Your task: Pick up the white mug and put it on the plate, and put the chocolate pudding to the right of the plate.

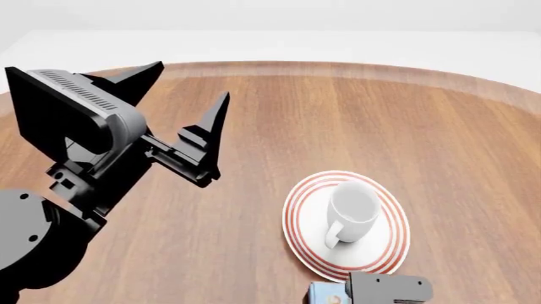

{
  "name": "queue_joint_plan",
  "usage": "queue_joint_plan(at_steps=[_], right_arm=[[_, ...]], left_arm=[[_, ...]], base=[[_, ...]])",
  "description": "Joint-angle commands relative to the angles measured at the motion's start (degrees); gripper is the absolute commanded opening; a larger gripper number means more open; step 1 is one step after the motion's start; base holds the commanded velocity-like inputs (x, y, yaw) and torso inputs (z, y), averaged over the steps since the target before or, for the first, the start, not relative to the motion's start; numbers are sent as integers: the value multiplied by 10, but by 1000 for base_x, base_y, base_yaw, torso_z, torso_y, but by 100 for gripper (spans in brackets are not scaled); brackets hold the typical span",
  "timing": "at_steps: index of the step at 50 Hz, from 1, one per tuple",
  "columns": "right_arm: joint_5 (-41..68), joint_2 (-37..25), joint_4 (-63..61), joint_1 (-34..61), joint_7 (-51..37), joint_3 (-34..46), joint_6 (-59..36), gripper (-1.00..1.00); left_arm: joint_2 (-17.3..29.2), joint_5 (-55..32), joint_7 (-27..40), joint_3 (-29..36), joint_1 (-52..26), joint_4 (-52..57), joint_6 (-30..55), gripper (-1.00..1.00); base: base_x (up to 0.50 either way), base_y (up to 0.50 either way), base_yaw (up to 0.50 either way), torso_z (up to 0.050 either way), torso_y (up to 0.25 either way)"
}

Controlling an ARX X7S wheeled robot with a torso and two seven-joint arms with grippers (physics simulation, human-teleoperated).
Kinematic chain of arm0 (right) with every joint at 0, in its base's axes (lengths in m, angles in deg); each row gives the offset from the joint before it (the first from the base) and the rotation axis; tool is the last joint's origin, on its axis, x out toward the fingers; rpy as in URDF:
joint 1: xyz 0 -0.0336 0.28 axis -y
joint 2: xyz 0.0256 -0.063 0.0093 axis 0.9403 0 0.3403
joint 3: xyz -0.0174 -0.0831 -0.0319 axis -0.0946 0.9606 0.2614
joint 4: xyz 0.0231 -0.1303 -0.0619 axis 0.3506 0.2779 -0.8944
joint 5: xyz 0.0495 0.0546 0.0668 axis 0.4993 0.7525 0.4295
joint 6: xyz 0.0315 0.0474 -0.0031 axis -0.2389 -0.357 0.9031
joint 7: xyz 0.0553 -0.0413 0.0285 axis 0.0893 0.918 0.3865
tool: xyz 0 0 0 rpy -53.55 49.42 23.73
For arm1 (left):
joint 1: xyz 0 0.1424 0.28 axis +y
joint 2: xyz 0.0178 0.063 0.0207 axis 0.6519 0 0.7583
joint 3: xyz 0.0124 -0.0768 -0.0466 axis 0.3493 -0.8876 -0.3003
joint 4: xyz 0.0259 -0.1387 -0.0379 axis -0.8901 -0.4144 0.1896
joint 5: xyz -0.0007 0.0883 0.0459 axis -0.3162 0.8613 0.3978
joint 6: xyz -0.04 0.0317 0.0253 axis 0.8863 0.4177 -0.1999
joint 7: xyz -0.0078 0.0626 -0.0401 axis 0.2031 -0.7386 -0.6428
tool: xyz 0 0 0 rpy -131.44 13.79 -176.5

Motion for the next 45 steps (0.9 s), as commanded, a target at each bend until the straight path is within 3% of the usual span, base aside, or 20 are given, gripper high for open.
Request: queue_joint_plan(at_steps=[1,6,8,15,25,30,35,41,45], right_arm=[[65,-73,-107,52,-31,-55,30,-100],[93,-176,-154,130,-32,-21,117,-100],[114,-177,-154,138,-31,-45,109,-100],[271,-177,-154,7,-32,-420,-46,-100],[339,-253,-154,-59,-32,-591,-24,-100],[342,-296,-154,-77,-31,-632,4,-100],[299,-338,-131,-71,-20,-616,28,-100],[248,-392,-55,49,55,-559,-4,-100],[173,-368,-2,154,155,-501,-43,-100]], left_arm=[[2,-1,0,-2,0,0,1,100],[3,-2,1,-4,0,2,0,100],[2,-2,2,-3,0,3,2,100],[4,-6,4,-7,-5,7,5,100],[5,-8,3,-10,-8,7,7,100],[7,-10,5,-11,-11,9,9,100],[7,-10,4,-12,-11,9,11,100],[3,-9,4,-12,-11,8,12,100],[1,-7,3,-11,-9,6,11,100]], base=[[0,0,0,0,0],[0,0,0,0,0],[0,0,0,0,0],[0,0,0,0,0],[0,0,0,0,0],[0,0,0,0,0],[0,0,0,0,0],[0,0,0,0,0],[0,0,0,0,0]])
